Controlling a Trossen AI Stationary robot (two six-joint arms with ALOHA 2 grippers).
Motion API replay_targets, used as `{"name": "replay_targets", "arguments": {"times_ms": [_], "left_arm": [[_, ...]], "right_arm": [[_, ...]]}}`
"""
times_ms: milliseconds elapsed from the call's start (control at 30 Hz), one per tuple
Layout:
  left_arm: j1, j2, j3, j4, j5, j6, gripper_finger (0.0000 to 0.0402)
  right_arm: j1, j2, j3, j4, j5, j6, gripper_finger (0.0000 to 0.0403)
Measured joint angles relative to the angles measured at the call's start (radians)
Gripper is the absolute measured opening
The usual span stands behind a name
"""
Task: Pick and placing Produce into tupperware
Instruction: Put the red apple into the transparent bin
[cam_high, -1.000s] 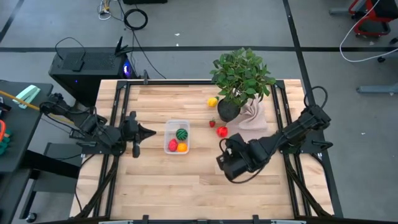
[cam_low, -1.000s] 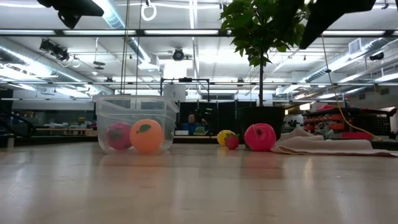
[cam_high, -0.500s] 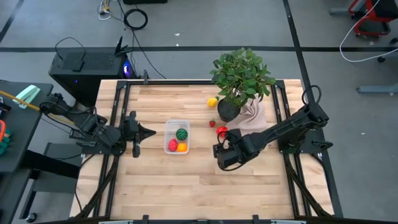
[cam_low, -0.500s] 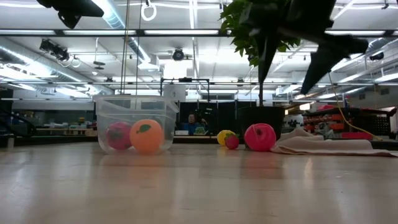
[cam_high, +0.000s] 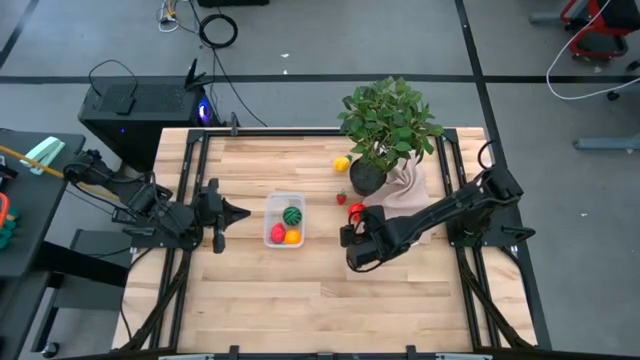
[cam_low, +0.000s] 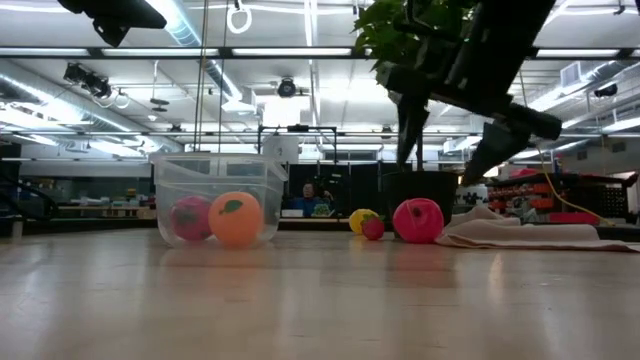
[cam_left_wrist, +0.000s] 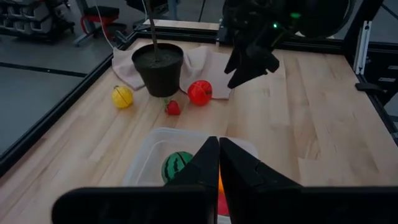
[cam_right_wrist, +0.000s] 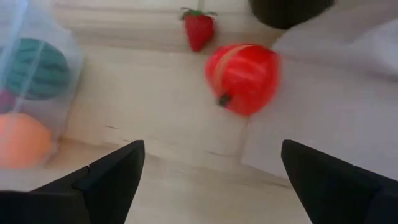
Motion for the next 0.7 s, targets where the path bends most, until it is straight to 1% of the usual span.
{"name": "replay_targets", "arguments": {"times_ms": [167, 333, 500, 700], "left_arm": [[0.000, -0.001, 0.000, -0.008, 0.011, -0.004, 0.0009], [0.000, -0.002, 0.000, -0.020, 0.012, -0.006, 0.0018], [0.000, -0.001, 0.000, -0.031, 0.012, -0.003, 0.0023], [0.000, -0.002, 0.000, -0.036, 0.012, -0.002, 0.0011]], "right_arm": [[-0.001, 0.055, 0.001, 0.055, 0.037, -0.025, 0.0382], [0.000, 0.101, 0.000, 0.039, 0.038, -0.029, 0.0376], [-0.014, 0.110, 0.001, 0.055, 0.043, -0.022, 0.0364], [-0.049, 0.111, 0.001, 0.064, 0.044, -0.048, 0.0363]]}}
